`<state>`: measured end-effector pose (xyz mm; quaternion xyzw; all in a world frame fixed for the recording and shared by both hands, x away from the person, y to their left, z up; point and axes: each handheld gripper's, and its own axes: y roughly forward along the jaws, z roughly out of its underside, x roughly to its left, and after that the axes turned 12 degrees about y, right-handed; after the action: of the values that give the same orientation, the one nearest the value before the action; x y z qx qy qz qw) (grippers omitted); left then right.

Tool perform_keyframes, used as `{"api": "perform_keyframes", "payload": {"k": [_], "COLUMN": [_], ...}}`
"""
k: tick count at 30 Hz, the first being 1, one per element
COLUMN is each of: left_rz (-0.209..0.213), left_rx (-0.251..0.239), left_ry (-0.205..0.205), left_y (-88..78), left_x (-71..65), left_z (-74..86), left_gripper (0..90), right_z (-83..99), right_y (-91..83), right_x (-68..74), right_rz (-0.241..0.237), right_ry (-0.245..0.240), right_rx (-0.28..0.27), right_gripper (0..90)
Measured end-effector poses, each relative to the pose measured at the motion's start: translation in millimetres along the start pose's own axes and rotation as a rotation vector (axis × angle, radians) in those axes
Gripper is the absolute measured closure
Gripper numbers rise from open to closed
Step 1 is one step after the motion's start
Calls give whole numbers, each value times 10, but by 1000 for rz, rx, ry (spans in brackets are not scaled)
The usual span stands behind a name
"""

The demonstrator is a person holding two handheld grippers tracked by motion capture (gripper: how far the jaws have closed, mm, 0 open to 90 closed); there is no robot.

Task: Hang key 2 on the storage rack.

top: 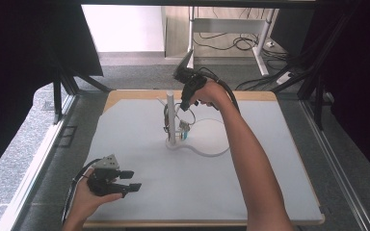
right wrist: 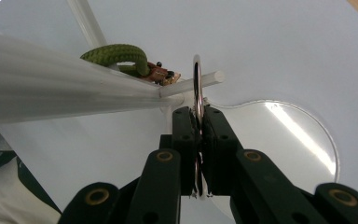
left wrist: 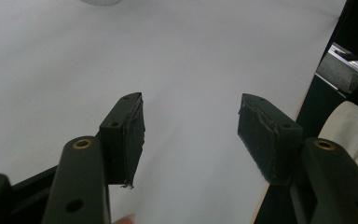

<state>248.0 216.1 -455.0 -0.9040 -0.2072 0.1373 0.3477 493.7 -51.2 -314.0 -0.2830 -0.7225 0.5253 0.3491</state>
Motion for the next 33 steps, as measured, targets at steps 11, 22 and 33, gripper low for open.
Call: {"api": "perform_keyframes", "payload": {"k": [11,22,33], "left_rz": [0,-6,-8], "left_rx": [9,8,14], "left_ry": [2,0,-1], "left_y": [30,35,50], "left_x": [0,-3,-7], "left_z": [-4,-3,-9], "left_gripper": [414,414,414], "right_z": [76,165,245], "right_y": [89,175,183], "right_x": [24,-8,-20], "right_rz": [-13,-49,-80], "right_ry": [-10,2,1], "right_rx": [11,10,-3], "right_gripper": [838,833,809]}}
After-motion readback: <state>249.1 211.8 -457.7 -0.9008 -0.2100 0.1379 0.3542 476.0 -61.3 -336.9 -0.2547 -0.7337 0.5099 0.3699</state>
